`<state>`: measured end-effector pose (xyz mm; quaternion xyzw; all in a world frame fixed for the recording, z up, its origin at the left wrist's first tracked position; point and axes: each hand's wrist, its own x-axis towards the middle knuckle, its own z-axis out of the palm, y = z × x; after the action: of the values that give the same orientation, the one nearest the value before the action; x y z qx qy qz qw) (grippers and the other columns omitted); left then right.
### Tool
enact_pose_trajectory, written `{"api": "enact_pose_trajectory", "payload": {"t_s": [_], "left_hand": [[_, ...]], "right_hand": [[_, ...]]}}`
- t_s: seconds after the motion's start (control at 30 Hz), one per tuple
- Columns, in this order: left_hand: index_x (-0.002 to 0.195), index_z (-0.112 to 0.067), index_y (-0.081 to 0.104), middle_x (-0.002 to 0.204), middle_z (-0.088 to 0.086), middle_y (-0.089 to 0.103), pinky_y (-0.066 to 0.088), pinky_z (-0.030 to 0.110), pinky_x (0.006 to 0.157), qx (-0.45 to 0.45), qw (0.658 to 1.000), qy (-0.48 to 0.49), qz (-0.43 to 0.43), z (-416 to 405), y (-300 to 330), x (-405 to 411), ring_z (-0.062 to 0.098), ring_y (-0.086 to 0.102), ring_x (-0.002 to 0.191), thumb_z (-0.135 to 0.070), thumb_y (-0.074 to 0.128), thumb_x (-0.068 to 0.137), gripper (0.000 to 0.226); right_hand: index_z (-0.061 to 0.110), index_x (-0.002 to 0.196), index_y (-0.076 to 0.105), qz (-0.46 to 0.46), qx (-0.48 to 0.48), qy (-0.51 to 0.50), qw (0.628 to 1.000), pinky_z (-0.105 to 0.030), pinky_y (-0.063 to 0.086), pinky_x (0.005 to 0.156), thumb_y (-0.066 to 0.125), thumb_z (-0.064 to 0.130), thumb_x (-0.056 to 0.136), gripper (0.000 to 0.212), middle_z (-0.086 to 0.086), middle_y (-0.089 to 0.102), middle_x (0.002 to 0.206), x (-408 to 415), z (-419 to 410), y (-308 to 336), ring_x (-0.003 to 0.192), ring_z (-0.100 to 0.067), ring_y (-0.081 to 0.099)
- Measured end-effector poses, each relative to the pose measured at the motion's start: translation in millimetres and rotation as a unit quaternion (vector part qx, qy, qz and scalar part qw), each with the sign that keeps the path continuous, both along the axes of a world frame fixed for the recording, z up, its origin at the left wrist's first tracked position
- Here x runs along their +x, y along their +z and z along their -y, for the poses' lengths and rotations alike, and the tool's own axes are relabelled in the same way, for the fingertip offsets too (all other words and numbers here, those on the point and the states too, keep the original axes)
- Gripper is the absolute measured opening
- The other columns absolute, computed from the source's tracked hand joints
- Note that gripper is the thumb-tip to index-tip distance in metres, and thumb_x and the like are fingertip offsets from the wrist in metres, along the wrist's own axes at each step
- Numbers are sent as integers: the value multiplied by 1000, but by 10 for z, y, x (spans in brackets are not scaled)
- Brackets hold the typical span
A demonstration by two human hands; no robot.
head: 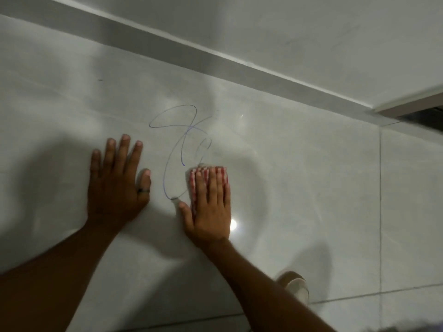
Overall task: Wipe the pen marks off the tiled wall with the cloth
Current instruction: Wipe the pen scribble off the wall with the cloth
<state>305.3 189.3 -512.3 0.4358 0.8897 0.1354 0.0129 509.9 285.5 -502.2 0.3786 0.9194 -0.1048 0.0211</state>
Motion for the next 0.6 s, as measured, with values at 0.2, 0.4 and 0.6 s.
{"api": "enact_pose_trajectory", "payload": {"t_s": [0.2,0.4,0.6], "left_hand": [[171,-16,36,179,15,30,18,59,136,9,1000,-4,-8,14,23,13,42,30,165,-43,39,108,68],[169,-11,39,176,20,35,22,62,135,11,1000,-6,-8,20,49,16,45,32,163,-44,42,111,67],[172,-16,34,180,16,30,17,59,136,-1,1000,-8,-2,22,37,7,42,28,166,-46,38,110,68]], "right_hand": [[17,171,18,-9,30,31,999,-55,13,136,24,60,108,77,-15,11,180,-692,-833,-14,168,-38,2],[18,172,2,2,-18,-62,998,-52,3,138,16,67,107,83,-12,-1,181,-1421,-1473,79,169,-33,-7],[18,171,18,-4,-2,-29,1000,-52,10,137,33,43,113,65,-16,11,180,-1122,-1051,92,169,-35,4]]}}
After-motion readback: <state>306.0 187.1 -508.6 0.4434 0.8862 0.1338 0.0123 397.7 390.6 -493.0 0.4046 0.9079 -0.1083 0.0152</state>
